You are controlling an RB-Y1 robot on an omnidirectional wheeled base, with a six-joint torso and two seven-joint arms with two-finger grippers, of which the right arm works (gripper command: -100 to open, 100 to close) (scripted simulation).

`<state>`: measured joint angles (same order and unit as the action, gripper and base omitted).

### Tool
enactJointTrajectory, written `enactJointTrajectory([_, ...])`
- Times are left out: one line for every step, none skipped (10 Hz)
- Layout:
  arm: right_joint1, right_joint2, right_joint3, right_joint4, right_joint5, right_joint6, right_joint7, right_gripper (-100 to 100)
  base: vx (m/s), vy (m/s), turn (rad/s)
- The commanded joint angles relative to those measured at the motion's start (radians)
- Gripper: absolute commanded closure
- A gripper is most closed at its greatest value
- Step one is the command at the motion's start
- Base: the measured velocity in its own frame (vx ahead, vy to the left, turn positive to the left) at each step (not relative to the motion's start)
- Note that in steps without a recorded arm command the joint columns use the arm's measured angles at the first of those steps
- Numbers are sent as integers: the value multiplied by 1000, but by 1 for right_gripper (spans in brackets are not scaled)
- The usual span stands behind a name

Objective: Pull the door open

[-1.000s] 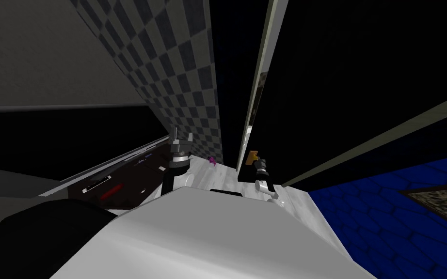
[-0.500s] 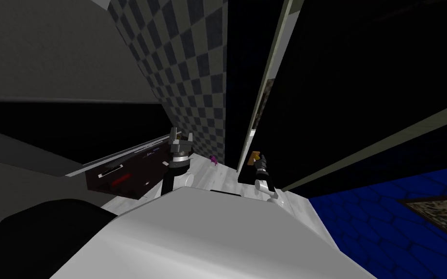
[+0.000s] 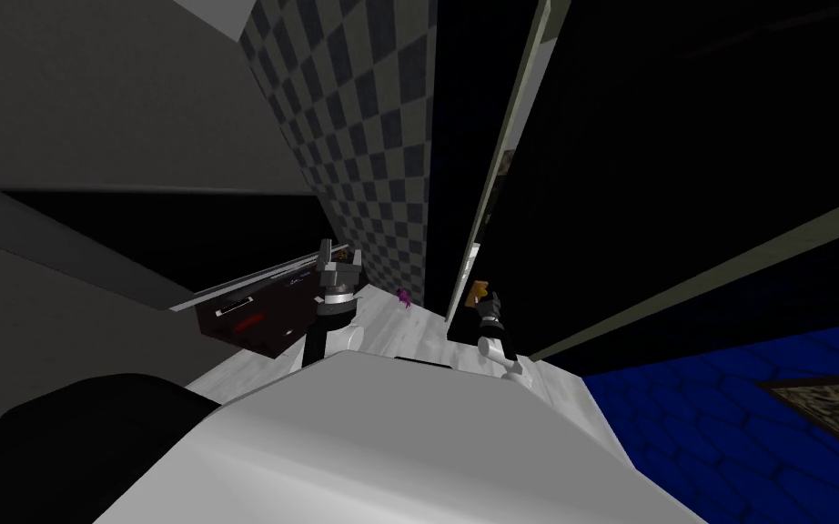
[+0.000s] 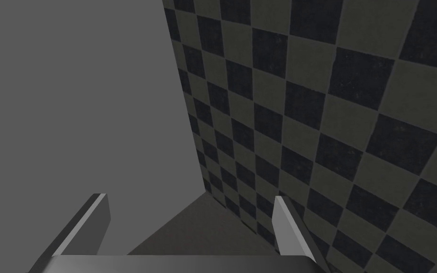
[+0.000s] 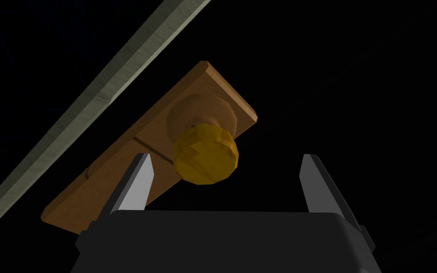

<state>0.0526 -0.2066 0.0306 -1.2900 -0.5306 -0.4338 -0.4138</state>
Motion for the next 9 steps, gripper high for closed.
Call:
enactJointTrajectory([2,-5,9,-6,-36,3,-46,-100,-51,-36,70])
enactJointTrajectory([5,-9,17,-12,-67,5,-74,-100,-71,-33,131])
enactJointTrajectory([5,-9,17,-12,-67,5,-82,-100,-55,-25,43])
enactJointTrajectory([7,-13,26,-18,-99,8,-119,-100,-67,-25,67])
enactJointTrajectory([10,-17,34,-24,-131,11,-147,-100,-80,-46,104])
enactJointTrajectory([10,-17,34,-24,-131,11,-156,-100,-63,-38,48])
enactJointTrajectory([12,-22,42,-30,-163,13,-193,-100,-71,-27,69])
enactJointTrajectory([15,-26,50,-35,-195,16,-220,-100,-92,-60,114])
enactJointTrajectory([15,-26,50,-35,-195,16,-229,-100,-64,-47,48])
